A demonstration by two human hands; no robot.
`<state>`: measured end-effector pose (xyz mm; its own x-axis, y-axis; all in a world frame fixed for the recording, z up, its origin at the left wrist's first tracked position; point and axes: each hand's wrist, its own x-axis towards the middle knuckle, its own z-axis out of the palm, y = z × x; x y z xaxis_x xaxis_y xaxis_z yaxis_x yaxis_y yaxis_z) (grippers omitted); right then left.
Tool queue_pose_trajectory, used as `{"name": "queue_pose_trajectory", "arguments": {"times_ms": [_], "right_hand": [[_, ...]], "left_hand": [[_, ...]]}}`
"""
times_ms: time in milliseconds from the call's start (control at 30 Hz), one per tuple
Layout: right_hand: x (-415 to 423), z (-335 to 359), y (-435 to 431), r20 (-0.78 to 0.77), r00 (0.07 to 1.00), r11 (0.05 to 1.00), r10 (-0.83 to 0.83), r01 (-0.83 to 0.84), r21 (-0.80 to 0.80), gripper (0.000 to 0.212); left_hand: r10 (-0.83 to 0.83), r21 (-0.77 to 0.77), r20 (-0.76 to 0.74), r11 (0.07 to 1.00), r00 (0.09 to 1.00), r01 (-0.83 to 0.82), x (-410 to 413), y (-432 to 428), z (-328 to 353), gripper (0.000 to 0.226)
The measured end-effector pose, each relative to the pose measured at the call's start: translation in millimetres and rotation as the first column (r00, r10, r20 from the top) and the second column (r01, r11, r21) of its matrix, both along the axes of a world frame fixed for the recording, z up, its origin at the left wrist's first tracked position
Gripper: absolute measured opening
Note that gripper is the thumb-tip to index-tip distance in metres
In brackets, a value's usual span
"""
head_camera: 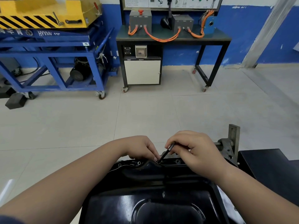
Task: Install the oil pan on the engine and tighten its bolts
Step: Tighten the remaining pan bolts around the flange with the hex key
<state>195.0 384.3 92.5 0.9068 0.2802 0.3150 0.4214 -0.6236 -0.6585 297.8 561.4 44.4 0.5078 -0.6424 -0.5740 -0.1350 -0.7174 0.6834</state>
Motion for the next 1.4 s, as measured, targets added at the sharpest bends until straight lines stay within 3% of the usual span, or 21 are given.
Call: {"name": "queue_pose_trajectory", "arguments": {"times_ms": [700,900,1100,1200,1267,1333,1400], "right_hand": [[-4,-3,0,0.06,0.997,0.996,0.045,-0.04,-0.082,0.017],[-3,-13,4,-0.157,0.986,0.998,0.056,-0.054,0.015,0.021],[3,-13,10,-0.152,0.984,0.996,0.09,-0.088,0.02,0.024],[8,-14,12,-0.181,0.98,0.995,0.085,-0.074,0.064,0.011],[10,-15,13,-0.245,0.968,0.988,0.06,-0.022,0.152,0.01],[12,-16,13,-0.305,0.951,0.972,0.052,0.022,0.234,0.015],[12,-17,14,-0.313,0.948,0.969,0.064,0.016,0.246,0.026]], "left_hand": [[0.007,0.009,-0.03,1.0,1.0,-0.007,0,-2,0,0.03],[0.011,0.018,-0.02,1.0,1.0,-0.011,-3,-1,2,0.029],[-0.004,0.019,0.011,1.0,1.0,0.004,-7,-1,8,0.032],[0.015,-0.041,0.082,0.999,0.997,-0.011,-9,2,19,0.03],[0.155,-0.152,0.098,0.978,0.983,-0.139,-8,7,29,0.025],[0.297,-0.322,0.026,0.907,0.955,-0.273,-9,14,44,0.015],[0.355,-0.447,-0.045,0.829,0.934,-0.337,-17,20,61,0.021]]}}
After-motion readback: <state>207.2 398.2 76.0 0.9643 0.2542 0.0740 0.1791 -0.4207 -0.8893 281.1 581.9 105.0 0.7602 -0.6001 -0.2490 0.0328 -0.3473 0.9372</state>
